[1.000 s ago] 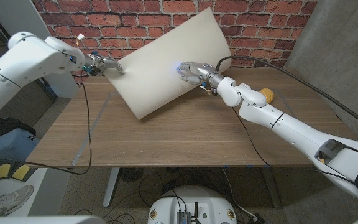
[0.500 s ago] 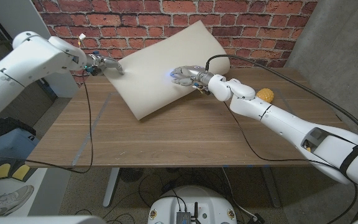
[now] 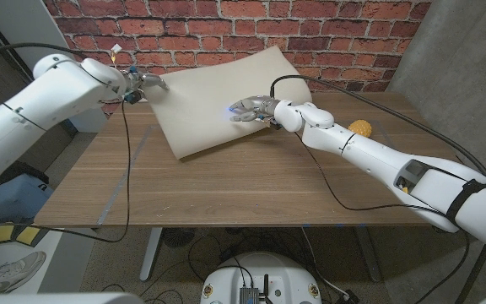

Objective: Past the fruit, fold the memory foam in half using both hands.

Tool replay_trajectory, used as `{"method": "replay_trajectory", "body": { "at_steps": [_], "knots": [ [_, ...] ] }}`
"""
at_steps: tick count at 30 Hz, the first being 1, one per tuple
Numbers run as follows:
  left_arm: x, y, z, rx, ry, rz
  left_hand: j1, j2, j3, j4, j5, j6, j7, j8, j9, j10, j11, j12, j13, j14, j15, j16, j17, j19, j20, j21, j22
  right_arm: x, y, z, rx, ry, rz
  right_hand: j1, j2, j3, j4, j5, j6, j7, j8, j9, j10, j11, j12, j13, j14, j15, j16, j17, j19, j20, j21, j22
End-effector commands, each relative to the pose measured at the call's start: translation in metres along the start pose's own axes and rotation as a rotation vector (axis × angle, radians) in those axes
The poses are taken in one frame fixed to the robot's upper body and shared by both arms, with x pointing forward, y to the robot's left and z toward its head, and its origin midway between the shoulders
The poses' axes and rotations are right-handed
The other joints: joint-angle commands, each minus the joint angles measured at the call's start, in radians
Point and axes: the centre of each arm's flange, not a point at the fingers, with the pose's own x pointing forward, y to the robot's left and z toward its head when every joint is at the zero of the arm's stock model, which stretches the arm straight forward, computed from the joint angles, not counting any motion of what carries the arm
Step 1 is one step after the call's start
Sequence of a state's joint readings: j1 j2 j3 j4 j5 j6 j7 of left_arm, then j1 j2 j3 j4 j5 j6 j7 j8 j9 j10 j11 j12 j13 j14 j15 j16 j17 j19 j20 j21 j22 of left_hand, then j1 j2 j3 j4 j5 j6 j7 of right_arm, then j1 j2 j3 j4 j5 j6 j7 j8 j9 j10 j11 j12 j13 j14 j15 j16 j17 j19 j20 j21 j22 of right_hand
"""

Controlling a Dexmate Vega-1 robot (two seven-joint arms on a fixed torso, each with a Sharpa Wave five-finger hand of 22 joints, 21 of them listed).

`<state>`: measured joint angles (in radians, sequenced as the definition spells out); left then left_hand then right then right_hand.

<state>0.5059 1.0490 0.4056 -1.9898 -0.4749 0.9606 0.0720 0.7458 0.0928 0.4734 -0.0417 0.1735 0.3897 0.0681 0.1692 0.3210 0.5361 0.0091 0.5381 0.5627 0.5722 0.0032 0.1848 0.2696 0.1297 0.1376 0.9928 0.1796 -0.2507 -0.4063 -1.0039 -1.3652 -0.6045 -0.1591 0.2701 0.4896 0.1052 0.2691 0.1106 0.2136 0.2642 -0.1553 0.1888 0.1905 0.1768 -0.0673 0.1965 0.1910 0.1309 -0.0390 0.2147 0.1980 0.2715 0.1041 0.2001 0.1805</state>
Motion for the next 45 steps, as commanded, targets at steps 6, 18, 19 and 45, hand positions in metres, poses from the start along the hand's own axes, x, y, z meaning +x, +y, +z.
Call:
{"method": "replay_trajectory", "body": {
  "at_steps": [6, 18, 19, 45],
  "knots": [
    [-0.046, -0.017, 0.023, 0.239, -0.258, 0.565, -0.142, -0.052, -0.082, 0.001, -0.001, -0.23, -0.059, 0.016, -0.099, -0.377, 0.052, -0.229, -0.088, -0.377, 0.067, -0.002, -0.033, -0.232, 0.035, -0.139, 0.003, 0.029, 0.009, -0.004, 0.017, 0.079, 0.161, -0.042, 0.028, -0.009, 0.028, 0.003, 0.005, 0.011, 0.001, 0.001, 0.008, 0.012, 0.002, 0.003, 0.018, -0.051, 0.01, 0.009, -0.022, -0.002, -0.005, 0.004],
    [-0.051, -0.068, 0.046, 0.504, -0.248, 0.372, -0.146, -0.106, -0.106, -0.044, 0.003, -0.184, -0.084, 0.032, -0.122, -0.297, -0.002, -0.238, -0.131, -0.33, 0.001, 0.03, -0.072, -0.154, -0.027, -0.147, -0.001, 0.037, 0.014, -0.005, 0.037, 0.132, 0.212, -0.1, 0.024, -0.036, 0.049, 0.002, -0.037, 0.029, -0.009, 0.001, -0.023, 0.034, -0.007, 0.004, 0.009, -0.034, 0.006, 0.013, -0.041, 0.011, -0.004, 0.005],
    [-0.05, -0.073, 0.047, 0.53, -0.239, 0.349, -0.148, -0.113, -0.111, -0.046, 0.003, -0.186, -0.086, 0.031, -0.123, -0.292, 0.0, -0.238, -0.133, -0.326, 0.003, 0.031, -0.074, -0.147, -0.028, -0.147, -0.001, 0.037, 0.014, -0.005, 0.04, 0.132, 0.213, -0.101, 0.023, -0.037, 0.049, 0.002, -0.038, 0.029, -0.009, 0.001, -0.025, 0.033, -0.008, 0.004, 0.008, -0.033, 0.006, 0.013, -0.043, 0.011, -0.004, 0.005],
    [-0.026, -0.158, 0.044, 0.84, -0.046, 0.098, -0.129, -0.159, -0.157, -0.083, 0.031, -0.243, 0.006, 0.009, -0.141, -0.395, 0.055, -0.343, -0.252, -0.408, 0.082, -0.007, -0.099, -0.097, 0.014, -0.231, -0.014, 0.039, 0.015, -0.008, 0.088, 0.143, 0.224, -0.152, 0.034, -0.054, 0.057, 0.006, -0.068, 0.039, -0.006, 0.0, -0.047, 0.041, -0.008, 0.005, -0.006, -0.024, 0.001, 0.017, -0.056, 0.003, -0.001, 0.007]
  ]
}}
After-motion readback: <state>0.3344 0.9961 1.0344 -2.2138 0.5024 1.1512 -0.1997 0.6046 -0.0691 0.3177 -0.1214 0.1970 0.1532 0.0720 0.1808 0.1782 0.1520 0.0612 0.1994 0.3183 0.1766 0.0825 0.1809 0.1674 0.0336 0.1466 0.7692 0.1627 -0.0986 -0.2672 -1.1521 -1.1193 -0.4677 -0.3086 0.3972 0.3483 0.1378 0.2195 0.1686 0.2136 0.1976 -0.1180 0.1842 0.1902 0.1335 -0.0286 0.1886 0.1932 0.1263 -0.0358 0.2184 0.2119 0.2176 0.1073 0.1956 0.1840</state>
